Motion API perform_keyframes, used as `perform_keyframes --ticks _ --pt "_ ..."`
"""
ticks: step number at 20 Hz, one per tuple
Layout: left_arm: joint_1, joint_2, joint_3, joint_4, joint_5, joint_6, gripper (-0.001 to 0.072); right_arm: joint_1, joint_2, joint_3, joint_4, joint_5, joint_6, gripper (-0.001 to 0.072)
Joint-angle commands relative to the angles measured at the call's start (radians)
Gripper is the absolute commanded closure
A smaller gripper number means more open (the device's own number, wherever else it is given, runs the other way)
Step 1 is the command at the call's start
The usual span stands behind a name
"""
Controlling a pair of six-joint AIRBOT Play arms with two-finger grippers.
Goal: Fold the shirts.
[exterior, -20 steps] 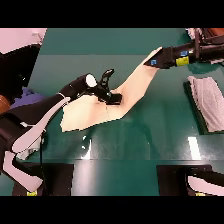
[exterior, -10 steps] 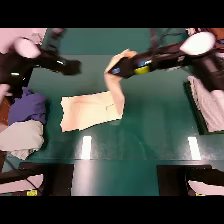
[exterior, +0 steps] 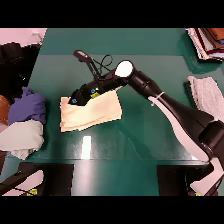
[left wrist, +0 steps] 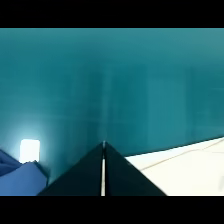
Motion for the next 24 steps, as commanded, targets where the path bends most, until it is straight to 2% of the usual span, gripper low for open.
perform_keyframes --ticks 1,4,8,9,10,11,14,17,20,23,24 --pt "0.029 0.014 0.001 0.006 -0.031 0.018 0.068 -0.083 -0.039 0.034 -0.114 0.19 0.079 0.0272" --pt "0.029 0.014 0.001 0.006 -0.051 0.023 0.068 -0.224 0.036 -0.121 -0.12 0.21 0.109 0.0272" --pt "0.027 0.013 0.001 -0.02 -0.052 0.023 0.068 -0.418 0.172 -0.443 -0.117 0.088 0.165 0.0273" --pt "0.027 0.012 0.0 -0.031 -0.051 0.023 0.068 -0.451 0.193 -0.515 -0.11 0.048 0.169 0.0196" --pt "0.027 0.01 0.0 -0.051 -0.05 0.023 0.068 -0.472 0.199 -0.563 -0.104 0.02 0.172 0.0072" --pt "0.027 0.008 0.0 -0.068 -0.045 0.023 0.068 -0.483 0.193 -0.599 -0.079 -0.002 0.174 0.0072" --pt "0.027 0.005 -0.007 -0.095 -0.019 0.027 0.068 -0.455 0.122 -0.594 -0.011 -0.01 0.173 0.0077" --pt "0.027 0.005 -0.007 -0.099 -0.015 0.05 0.068 -0.371 0.001 -0.482 0.05 -0.01 0.175 0.0087" --pt "0.027 0.005 -0.007 -0.108 -0.016 0.05 0.068 -0.288 -0.116 -0.369 0.076 0.014 0.201 0.0152" --pt "0.026 0.005 -0.007 -0.148 -0.021 0.05 0.0681 -0.24 -0.185 -0.273 0.068 0.06 0.199 0.0476" --pt "0.011 0.005 -0.007 -0.145 -0.019 0.05 0.0682 -0.238 -0.185 -0.254 0.063 0.056 0.18 0.0655"
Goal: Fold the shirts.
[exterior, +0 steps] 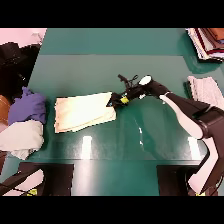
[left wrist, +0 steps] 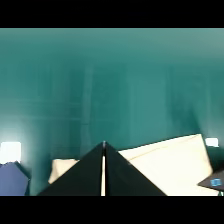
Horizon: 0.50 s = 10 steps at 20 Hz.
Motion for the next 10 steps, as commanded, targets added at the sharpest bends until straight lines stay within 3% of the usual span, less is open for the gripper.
perform_keyframes --ticks 1,5,10 --pt "-0.038 0.0 0.0 -0.023 0.0 0.002 0.0682 0.031 -0.045 0.096 0.004 0.014 -0.027 0.0695" --pt "-0.187 0.0 0.0 -0.021 0.014 -0.023 0.0682 -0.079 0.04 0.169 -0.129 0.014 -0.008 0.0696" --pt "-0.348 0.0 0.0 -0.021 0.09 -0.063 0.0682 -0.392 0.216 0.194 -0.357 0.003 0.039 0.0696"
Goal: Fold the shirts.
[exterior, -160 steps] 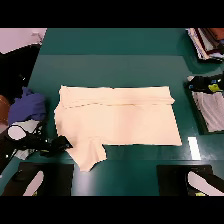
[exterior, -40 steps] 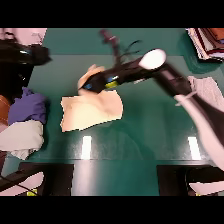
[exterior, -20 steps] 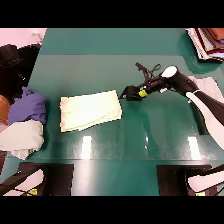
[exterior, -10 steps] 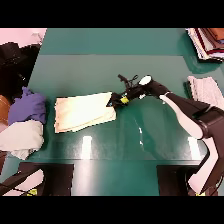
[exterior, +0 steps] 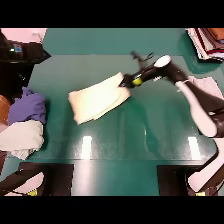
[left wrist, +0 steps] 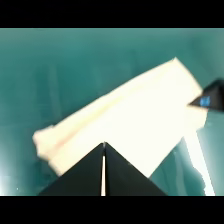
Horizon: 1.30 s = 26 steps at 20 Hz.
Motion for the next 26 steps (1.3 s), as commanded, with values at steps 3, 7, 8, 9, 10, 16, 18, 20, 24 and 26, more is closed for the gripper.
perform_keyframes --ticks 3,7,8,9,10,16,18,20,24,26 --pt "-0.117 0.0 0.0 -0.006 0.075 -0.051 0.0682 -0.381 0.158 0.018 -0.163 -0.056 0.046 0.0697" --pt "-0.116 0.0 0.0 -0.003 0.082 -0.074 0.0682 -0.628 0.211 0.018 -0.157 -0.089 0.069 0.0697" --pt "-0.116 0.0 0.0 -0.004 0.082 -0.074 0.0681 -0.672 0.219 0.018 -0.156 -0.089 0.071 0.0697" --pt "-0.116 0.0 0.0 -0.004 0.082 -0.074 0.0682 -0.703 0.225 0.018 -0.156 -0.089 0.071 0.0697" --pt "-0.116 0.0 0.0 -0.004 0.082 -0.074 0.0682 -0.727 0.23 0.018 -0.156 -0.089 0.071 0.0696" --pt "-0.116 0.0 0.0 -0.003 0.078 -0.074 0.0681 -0.792 0.313 0.018 -0.088 -0.156 0.071 0.0697" --pt "-0.116 0.0 0.0 -0.003 0.078 -0.074 0.0681 -0.809 0.364 0.018 -0.088 -0.145 0.071 0.0697" --pt "-0.116 0.0 0.0 -0.002 0.077 -0.073 0.0681 -0.835 0.417 0.018 -0.103 -0.084 0.071 0.0697" --pt "-0.116 0.0 0.0 0.0 0.076 -0.065 0.0681 -0.88 0.505 0.01 -0.308 0.068 0.108 0.0697" --pt "-0.116 0.0 0.0 0.001 0.071 -0.064 0.0681 -0.907 0.557 -0.053 -0.343 0.101 0.109 0.0697"
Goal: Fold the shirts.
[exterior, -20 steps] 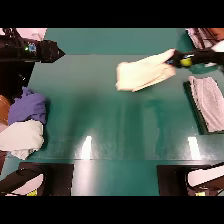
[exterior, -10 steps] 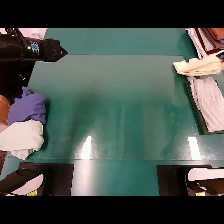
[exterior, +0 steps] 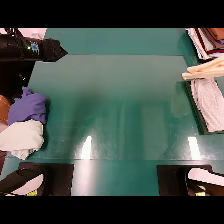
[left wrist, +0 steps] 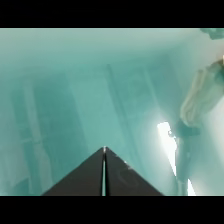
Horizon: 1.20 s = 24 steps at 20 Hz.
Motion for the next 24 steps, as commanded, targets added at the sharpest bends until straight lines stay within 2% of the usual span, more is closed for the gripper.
perform_keyframes --ticks 1,9,10,12,13,16,18,24 --pt "0.0 0.0 0.0 0.006 -0.009 0.009 0.0681 -0.053 0.097 -0.096 -0.113 0.089 0.014 0.0696" --pt "0.0 0.0 0.0 0.006 -0.029 0.033 0.0681 -0.215 0.36 -0.57 -0.244 0.121 0.022 0.0691" --pt "0.0 0.0 0.0 0.005 -0.029 0.033 0.068 -0.24 0.384 -0.614 -0.264 0.123 0.042 0.0635" --pt "0.0 -0.001 0.0 0.005 -0.029 0.033 0.068 -0.296 0.426 -0.694 -0.289 0.125 0.062 0.0264" --pt "0.0 -0.001 0.0 0.005 -0.029 0.033 0.0681 -0.326 0.445 -0.724 -0.286 0.122 0.063 0.0109" --pt "0.0 0.0 0.0 0.005 -0.028 0.033 0.068 -0.343 0.471 -0.722 -0.197 0.12 0.063 0.0105" --pt "0.0 0.0 0.0 0.005 -0.02 0.033 0.068 -0.263 0.47 -0.678 -0.109 0.117 0.062 0.0107" --pt "0.0 0.0 0.0 -0.003 -0.013 0.029 0.068 0.245 0.366 -0.548 -0.074 0.094 0.062 0.0116"
